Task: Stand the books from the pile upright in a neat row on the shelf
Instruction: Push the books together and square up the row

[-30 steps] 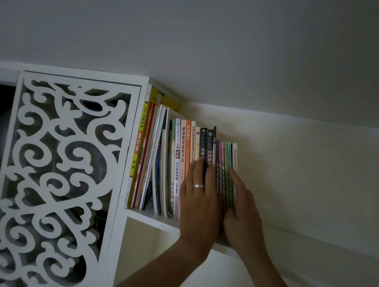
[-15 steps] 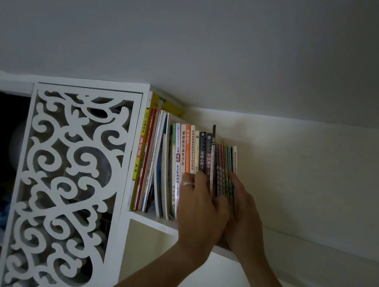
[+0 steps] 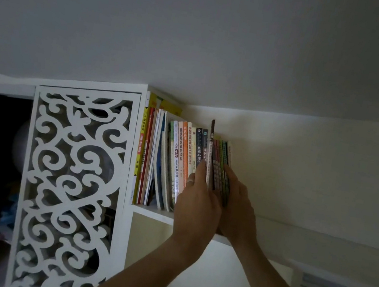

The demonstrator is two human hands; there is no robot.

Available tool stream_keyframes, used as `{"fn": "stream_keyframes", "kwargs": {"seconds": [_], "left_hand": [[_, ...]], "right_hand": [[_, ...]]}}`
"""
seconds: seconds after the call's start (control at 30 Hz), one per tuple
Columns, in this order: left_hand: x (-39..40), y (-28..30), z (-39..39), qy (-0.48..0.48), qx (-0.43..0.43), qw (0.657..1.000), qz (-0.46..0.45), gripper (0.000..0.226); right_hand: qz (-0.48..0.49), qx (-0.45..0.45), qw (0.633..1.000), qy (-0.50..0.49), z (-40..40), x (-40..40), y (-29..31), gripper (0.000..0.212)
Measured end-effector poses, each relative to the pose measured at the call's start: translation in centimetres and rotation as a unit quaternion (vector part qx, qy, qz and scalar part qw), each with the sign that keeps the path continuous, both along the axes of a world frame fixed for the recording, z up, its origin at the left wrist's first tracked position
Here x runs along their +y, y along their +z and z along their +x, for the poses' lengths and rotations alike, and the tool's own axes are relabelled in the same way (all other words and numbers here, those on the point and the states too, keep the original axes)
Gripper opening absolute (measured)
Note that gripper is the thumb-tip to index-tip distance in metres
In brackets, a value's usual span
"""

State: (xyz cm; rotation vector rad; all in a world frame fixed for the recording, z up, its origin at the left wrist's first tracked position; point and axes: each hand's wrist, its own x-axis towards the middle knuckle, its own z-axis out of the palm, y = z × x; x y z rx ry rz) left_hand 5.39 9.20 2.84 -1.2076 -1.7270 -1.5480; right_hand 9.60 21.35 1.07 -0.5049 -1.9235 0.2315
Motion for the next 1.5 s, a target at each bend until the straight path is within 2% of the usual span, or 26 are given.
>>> {"fn": "stream_keyframes", "kwargs": {"seconds": [0.1, 0.23, 0.33, 0.4, 0.6, 0.67, 0.8, 1.03, 1.33, 1.5], "left_hand": [[-1.9, 0.2, 0.2, -0.001, 0.027, 1.0, -0.01, 0.066], [-4.6, 0.6, 0.3, 0.0, 0.033, 0.999, -0.002, 0.066], [-6.1, 0.7, 0.9, -0.003, 0.048, 0.999, 0.014, 0.063], [-6.7, 0.8, 0.8, 0.008, 0.05, 0.998, 0.027, 0.061], [-7.7, 1.0, -1.2, 0.001, 0.024, 0.999, 0.03, 0.064], [-8.1, 1.0, -1.7, -0.007, 0.013, 0.999, 0.032, 0.067], [-8.6, 1.1, -2.0, -0.018, 0.008, 0.999, 0.035, 0.063], [-7.8, 1.2, -1.5, -0.03, 0.019, 0.999, 0.037, 0.061], [-7.6, 1.2, -1.3, -0.026, 0.021, 0.999, 0.041, 0.06], [-7.8, 1.3, -1.1, -0.038, 0.018, 0.998, 0.045, 0.058]], "right_hand": [[-0.011, -0.001, 1.0, -0.008, -0.1, -0.2, 0.0, 0.064], [-0.018, 0.002, 1.0, -0.021, -0.4, -1.0, -0.1, 0.057], [-0.041, 0.012, 0.999, -0.025, -1.0, -1.9, 0.0, 0.06], [-0.04, 0.018, 0.998, -0.037, -1.7, -2.4, 0.1, 0.065], [-0.058, 0.027, 0.992, -0.112, -3.5, -2.9, 0.2, 0.106], [-0.055, 0.019, 0.99, -0.127, -3.8, -2.7, 0.1, 0.112], [-0.042, 0.023, 0.992, -0.115, -3.8, -2.2, -0.1, 0.108], [-0.041, 0.067, 0.997, -0.028, -2.9, -1.5, -0.2, 0.1], [-0.041, 0.081, 0.996, -0.006, -2.9, -1.4, -0.2, 0.094], [-0.021, 0.09, 0.995, -0.03, -3.0, -1.7, -0.4, 0.088]]}}
